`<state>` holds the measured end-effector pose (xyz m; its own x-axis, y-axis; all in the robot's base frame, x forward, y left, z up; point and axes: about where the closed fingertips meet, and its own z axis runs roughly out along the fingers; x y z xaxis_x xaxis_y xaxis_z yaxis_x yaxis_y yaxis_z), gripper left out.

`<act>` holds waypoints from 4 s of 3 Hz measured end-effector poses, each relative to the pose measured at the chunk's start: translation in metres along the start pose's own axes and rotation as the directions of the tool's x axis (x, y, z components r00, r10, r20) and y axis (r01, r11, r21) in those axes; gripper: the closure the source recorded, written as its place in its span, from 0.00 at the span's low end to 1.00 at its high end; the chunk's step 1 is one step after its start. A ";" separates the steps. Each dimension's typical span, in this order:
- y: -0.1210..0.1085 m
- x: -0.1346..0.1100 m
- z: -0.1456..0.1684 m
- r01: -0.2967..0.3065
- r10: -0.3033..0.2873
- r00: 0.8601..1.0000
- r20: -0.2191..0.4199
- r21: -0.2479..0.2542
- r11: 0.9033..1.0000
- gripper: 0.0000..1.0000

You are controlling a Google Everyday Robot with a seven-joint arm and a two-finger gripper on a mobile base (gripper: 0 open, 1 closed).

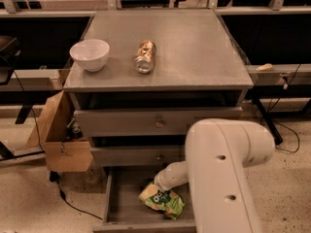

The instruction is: Pick green rice chip bag from bottom drawer and place on counter

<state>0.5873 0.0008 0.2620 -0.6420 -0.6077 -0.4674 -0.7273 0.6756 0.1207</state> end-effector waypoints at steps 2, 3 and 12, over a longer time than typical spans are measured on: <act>-0.030 0.020 0.027 0.156 -0.156 0.987 -0.036 -0.010 0.988 0.00; -0.045 0.034 0.045 0.187 -0.187 0.980 -0.063 0.001 0.982 0.00; -0.038 0.100 0.103 0.223 -0.226 0.974 -0.019 -0.091 0.971 0.89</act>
Offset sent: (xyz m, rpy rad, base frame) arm 0.0275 -0.0408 -0.0612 -0.1073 -0.0501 0.1994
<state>0.5753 -0.0425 0.1207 -0.4659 -0.7524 -0.4657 -0.8712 0.4820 0.0928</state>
